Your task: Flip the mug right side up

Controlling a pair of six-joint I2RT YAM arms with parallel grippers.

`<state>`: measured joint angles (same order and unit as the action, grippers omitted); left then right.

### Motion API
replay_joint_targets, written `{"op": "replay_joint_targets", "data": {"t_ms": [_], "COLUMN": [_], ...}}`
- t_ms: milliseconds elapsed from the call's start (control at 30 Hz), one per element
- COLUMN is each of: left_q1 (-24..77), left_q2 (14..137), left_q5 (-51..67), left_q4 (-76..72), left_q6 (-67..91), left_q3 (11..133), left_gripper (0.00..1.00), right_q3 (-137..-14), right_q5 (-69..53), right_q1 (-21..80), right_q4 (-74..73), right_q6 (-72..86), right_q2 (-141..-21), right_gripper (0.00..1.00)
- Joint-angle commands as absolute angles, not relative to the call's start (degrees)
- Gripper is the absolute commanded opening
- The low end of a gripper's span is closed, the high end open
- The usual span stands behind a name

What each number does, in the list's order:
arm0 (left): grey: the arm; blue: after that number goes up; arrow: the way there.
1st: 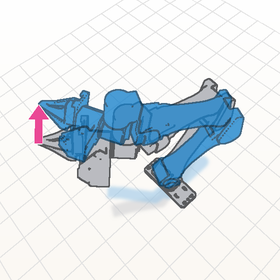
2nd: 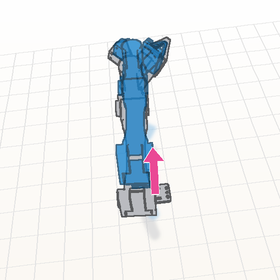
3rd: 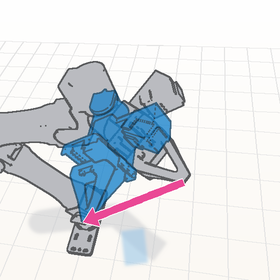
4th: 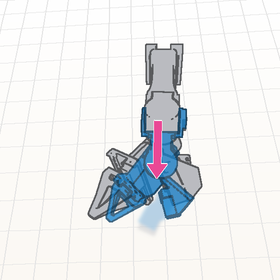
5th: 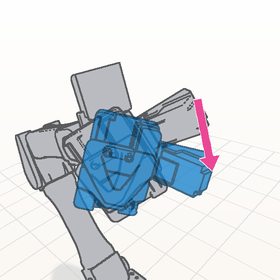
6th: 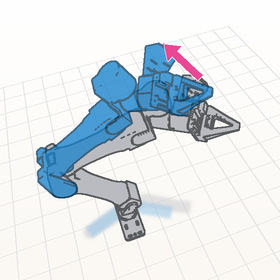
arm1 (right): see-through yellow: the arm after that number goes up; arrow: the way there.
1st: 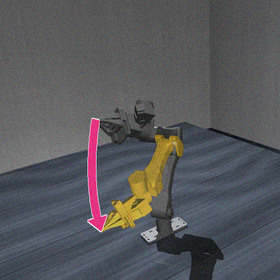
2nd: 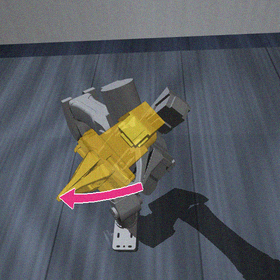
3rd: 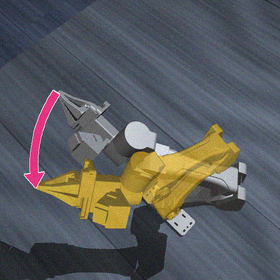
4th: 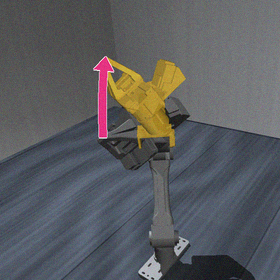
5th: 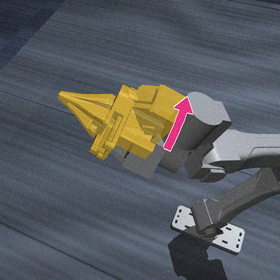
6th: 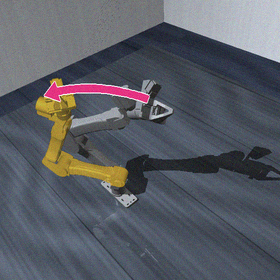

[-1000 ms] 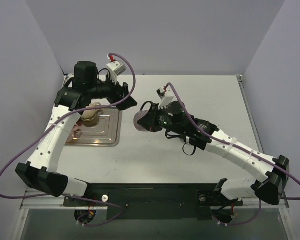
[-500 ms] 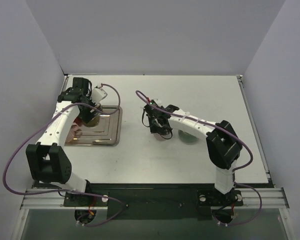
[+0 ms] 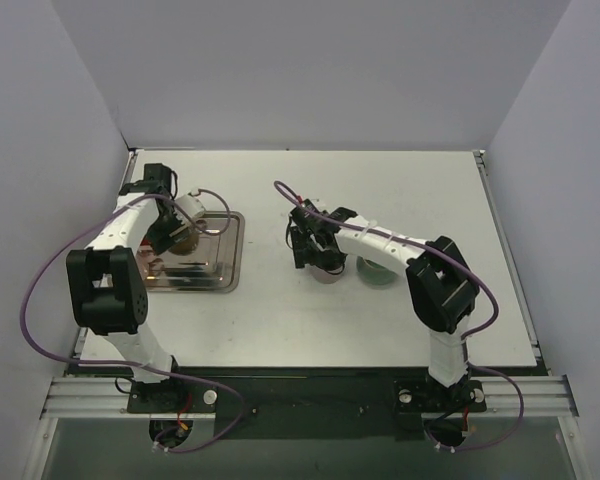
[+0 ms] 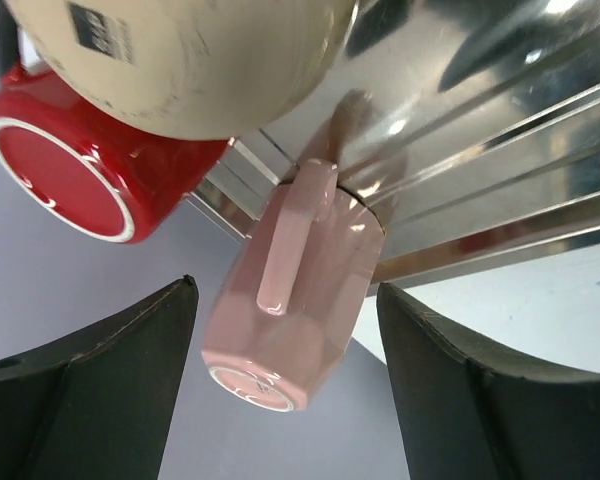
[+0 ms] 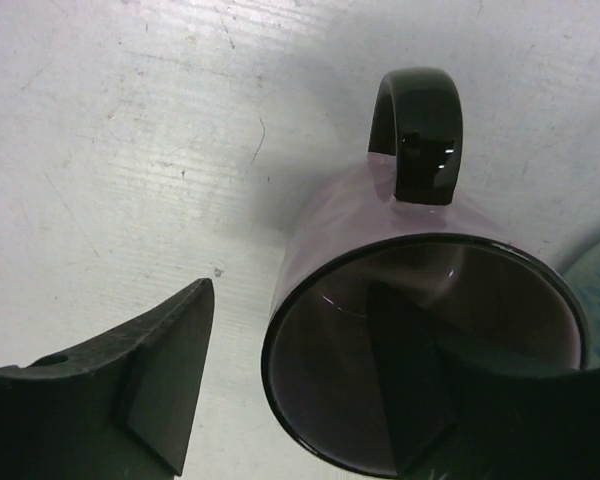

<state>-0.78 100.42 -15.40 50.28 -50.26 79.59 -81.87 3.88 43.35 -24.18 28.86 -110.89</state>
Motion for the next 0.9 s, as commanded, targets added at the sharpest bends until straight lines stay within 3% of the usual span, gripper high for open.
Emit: {"op": "replay_joint_targets", "data": {"t_ms": [0,100,433,633,700,833,867], "left_q1": [-2.9,-3.69,-5.8,-5.98,-6.07,-5.89,-5.63], "left_q2": [100.2,99.67,104.85,107.84,108.02,107.76,106.97], "left_q5": [-15.21,-13.37,-15.65,-15.29,-15.03,-14.07,-13.8], "left_q4": [51.41,53.61,50.02,52.03,51.51,54.82,55.45], "left_q6": [-59.67,-63.97,-65.57,-66.0,-66.45,-65.39,-64.78], "left_q3": [77.61,76.29,76.02,78.05,77.7,79.27,79.71], "left_gripper": [0.82,0.82,0.75,0.59,0.51,0.21,0.02], "right_q3": [-82.62,-82.71,-82.35,-82.09,-81.91,-82.0,-82.0], "right_q5": [7.03,7.91,11.34,14.24,14.59,16.26,16.35], "right_q1": [44.3,44.47,45.17,45.79,45.97,46.76,46.84], "right_q4": [-27.24,-28.47,-30.67,-31.99,-32.08,-32.87,-33.05], "right_q6": [28.83,28.74,27.86,27.33,27.07,26.72,26.54], "right_q2": [-103.64,-101.25,-95.89,-94.57,-93.61,-92.29,-92.02], "right_gripper": [0.62,0.79,0.8,0.8,0.8,0.8,0.8]}}
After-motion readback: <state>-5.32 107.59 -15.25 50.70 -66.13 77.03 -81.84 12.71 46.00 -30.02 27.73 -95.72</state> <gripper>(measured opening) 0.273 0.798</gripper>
